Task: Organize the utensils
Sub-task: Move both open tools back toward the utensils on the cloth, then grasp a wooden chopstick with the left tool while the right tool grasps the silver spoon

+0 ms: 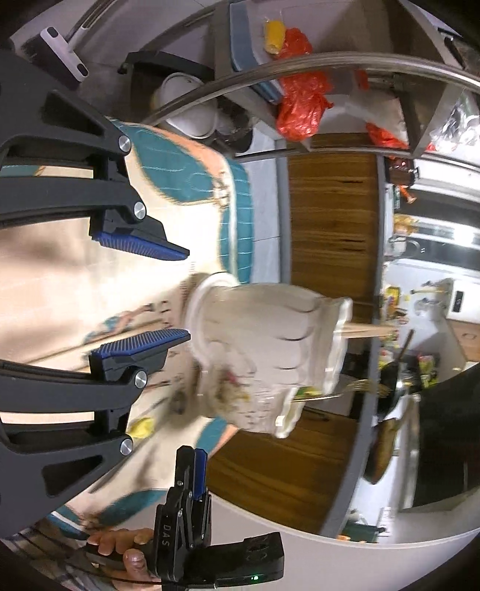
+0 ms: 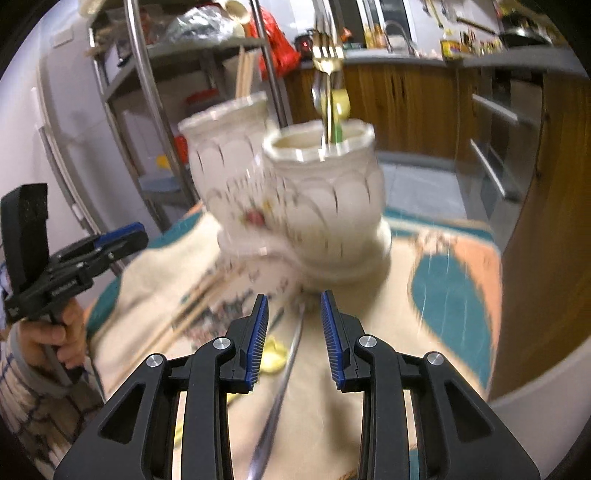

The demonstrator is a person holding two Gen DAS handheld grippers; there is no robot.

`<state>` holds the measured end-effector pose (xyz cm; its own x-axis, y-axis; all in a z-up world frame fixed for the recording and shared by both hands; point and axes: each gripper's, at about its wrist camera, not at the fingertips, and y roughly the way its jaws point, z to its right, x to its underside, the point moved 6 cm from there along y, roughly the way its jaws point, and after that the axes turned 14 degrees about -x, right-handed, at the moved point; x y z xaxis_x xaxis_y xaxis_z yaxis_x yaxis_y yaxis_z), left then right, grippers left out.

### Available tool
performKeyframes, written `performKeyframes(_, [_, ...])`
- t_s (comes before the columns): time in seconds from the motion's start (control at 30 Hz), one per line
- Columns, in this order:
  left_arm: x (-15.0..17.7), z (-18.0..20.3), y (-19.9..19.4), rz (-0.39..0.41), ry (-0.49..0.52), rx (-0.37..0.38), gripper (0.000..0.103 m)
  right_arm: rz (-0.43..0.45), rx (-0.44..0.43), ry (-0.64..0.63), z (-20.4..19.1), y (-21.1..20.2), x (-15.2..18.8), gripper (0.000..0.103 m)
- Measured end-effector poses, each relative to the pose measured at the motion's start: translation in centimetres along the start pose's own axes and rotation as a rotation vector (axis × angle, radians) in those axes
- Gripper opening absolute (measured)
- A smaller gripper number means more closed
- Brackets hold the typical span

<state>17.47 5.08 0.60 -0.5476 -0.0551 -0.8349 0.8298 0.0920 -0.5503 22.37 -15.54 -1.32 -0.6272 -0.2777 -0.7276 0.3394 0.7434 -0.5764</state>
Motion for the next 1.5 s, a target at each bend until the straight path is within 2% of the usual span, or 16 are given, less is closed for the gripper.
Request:
performKeyframes(0.23, [2.0, 1.5, 0.4, -0.056, 0.070, 0.020, 0.038, -0.031, 0.002, 0.035, 0.2, 0.8, 1.2, 0.031])
performKeyframes(0.43, [3.9, 3.1, 0.7, -0.096, 0.155, -0.004, 0.039, -0.072, 0.027, 0.029, 0.0, 2.0, 1.2, 0.031])
performKeyframes(0.73, [4.5, 3.3, 1.2, -0.129, 0.183, -0.024, 0.038, -0.137, 0.070, 0.014, 0.2, 4.1, 0.2, 0.031])
performKeyframes(0.93, [4.8, 3.6, 1.2, -0.141, 0.190, -0.018, 0.039, -0.142, 0.095, 0.005, 0.1, 4.7, 0.5, 0.030])
performKeyframes(1.13, [4.9, 3.6, 1.2, -0.147, 0.192, -0.019, 0.039, -0.137, 0.130, -0.002, -0.2, 4.4, 0.8, 0.020])
performKeyframes(1.17, [4.9, 3.6, 1.3, -0.147, 0.194, -0.020, 0.039, -0.136, 0.129, 0.001, -0.2, 4.4, 0.8, 0.013])
performKeyframes(1.2, [4.9, 3.6, 1.4, -0.148, 0.195, -0.020, 0.039, -0.135, 0.128, 0.003, -0.3, 4.3, 0.9, 0.011])
performKeyframes(1.3, [4.9, 3.6, 1.4, -0.153, 0.194, -0.017, 0.039, -0.135, 0.136, -0.001, -0.2, 4.2, 0.7, 0.007])
performKeyframes(1.5, [4.7, 3.3, 1.5, -0.167, 0.184, -0.015, 0.038, -0.138, 0.149, 0.008, 0.8, 3.5, 0.9, 0.006])
